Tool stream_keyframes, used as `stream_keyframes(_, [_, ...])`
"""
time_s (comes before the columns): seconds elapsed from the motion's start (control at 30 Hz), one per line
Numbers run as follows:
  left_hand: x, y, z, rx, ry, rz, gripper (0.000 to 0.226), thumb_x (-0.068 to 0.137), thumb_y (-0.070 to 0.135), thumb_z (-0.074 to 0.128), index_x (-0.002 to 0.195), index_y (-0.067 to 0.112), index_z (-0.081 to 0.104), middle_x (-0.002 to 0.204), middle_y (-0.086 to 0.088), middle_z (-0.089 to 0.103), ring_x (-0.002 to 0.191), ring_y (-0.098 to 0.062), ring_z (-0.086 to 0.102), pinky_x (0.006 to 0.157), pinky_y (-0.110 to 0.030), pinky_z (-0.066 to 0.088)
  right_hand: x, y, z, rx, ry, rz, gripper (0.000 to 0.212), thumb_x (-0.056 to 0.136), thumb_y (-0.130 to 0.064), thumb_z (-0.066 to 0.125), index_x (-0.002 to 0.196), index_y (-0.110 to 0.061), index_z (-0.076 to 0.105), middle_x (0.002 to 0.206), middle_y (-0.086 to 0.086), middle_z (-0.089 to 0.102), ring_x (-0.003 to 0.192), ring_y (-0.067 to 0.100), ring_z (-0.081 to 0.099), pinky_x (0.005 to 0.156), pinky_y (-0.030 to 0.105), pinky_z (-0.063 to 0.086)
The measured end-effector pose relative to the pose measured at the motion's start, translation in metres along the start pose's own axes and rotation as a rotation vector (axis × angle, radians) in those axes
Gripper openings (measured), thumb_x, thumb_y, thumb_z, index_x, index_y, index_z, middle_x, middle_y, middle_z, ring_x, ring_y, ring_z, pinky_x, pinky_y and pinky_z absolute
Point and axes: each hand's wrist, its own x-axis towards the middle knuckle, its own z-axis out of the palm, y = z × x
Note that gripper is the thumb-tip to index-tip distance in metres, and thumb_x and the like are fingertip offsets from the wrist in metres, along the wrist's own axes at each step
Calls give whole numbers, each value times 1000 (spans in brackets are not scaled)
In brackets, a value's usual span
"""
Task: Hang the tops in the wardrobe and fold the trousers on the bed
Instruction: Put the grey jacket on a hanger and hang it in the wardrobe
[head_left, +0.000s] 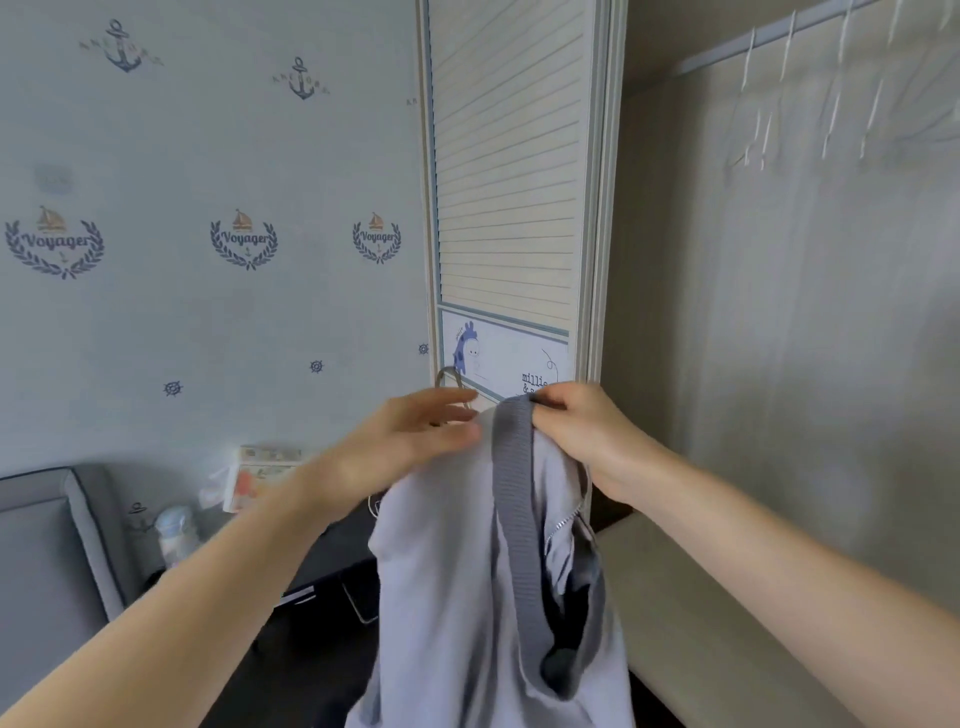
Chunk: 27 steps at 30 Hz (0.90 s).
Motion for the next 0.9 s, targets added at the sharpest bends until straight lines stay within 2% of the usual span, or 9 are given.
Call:
stream_keyframes(0.1, [10, 6, 31, 314, 69, 48, 60, 64, 59, 78, 116, 38, 60, 101, 18, 67, 93, 2, 61, 75, -12, 44, 4, -23, 0, -125, -33, -68, 19, 85, -12, 59, 69, -2, 59, 64, 11, 55, 63, 18, 52, 58, 27, 41])
stream_keyframes(0.2, [19, 10, 35, 429, 241, 58, 23, 74, 37, 77, 83, 25, 60, 72, 9, 57, 67, -8, 51, 54, -17, 34, 13, -33, -7, -210, -74, -141, 19, 76, -15, 62, 83, 2, 66, 86, 24, 68, 74, 23, 60, 69, 35, 49])
stream_keyframes(0.27, [19, 16, 30, 447, 309, 61, 20, 78, 24, 70, 71, 10, 58, 61, 3, 48, 60, -15, 43, 50, -20, 29, 12, -38, -8, -249, -110, -182, 17, 71, -17, 67, 83, -5, 69, 91, 22, 69, 76, 21, 61, 72, 35, 49])
stream_keyframes(0.4, [26, 26, 23, 235, 268, -10, 25, 84, 22, 67, 80, -3, 68, 64, -10, 55, 66, -16, 46, 63, -26, 35, -5, -30, -30, -479, -180, -234, 12, 73, -23, 76, 79, -16, 69, 78, 5, 70, 70, 14, 60, 68, 30, 47])
stream_keyframes(0.47, [55, 59, 80, 67, 69, 33, 35, 79, 32, 67, 88, -2, 70, 77, -14, 67, 74, -18, 56, 72, -32, 40, -42, -4, -102, -664, 25, -120, 16, 78, -27, 72, 74, -15, 62, 72, 5, 65, 64, 12, 52, 59, 26, 41])
stream_keyframes(0.57, [55, 72, 93, -43, 86, 5, 24, 88, 21, 64, 85, -1, 73, 88, -19, 73, 82, -28, 67, 81, -41, 51, -59, 29, -105, -647, -8, -11, 15, 88, -34, 61, 77, -26, 56, 78, -4, 62, 73, 13, 55, 67, 25, 44])
stream_keyframes(0.7, [56, 67, 90, -196, 117, -103, 22, 93, 12, 59, 79, 0, 72, 82, -18, 70, 80, -28, 64, 79, -40, 51, -61, 53, -93, -387, -71, 88, 17, 93, -35, 56, 92, -19, 61, 88, -8, 64, 85, 10, 59, 73, 16, 45])
stream_keyframes(0.8, [66, 71, 100, -272, 131, -167, 21, 93, 12, 61, 76, 2, 68, 77, -14, 68, 76, -27, 62, 74, -36, 49, -78, 77, -106, -659, 17, 156, 30, 89, -43, 58, 106, -18, 54, 100, -7, 54, 90, 13, 55, 75, 22, 44])
stream_keyframes(0.9, [76, 72, 110, -328, 168, -213, 20, 93, 14, 61, 76, 4, 65, 78, -12, 66, 75, -24, 61, 69, -32, 48, -96, 88, -123, -807, 15, 505, 45, 91, -57, 48, 78, -14, 52, 74, 2, 54, 62, 17, 53, 54, 26, 42])
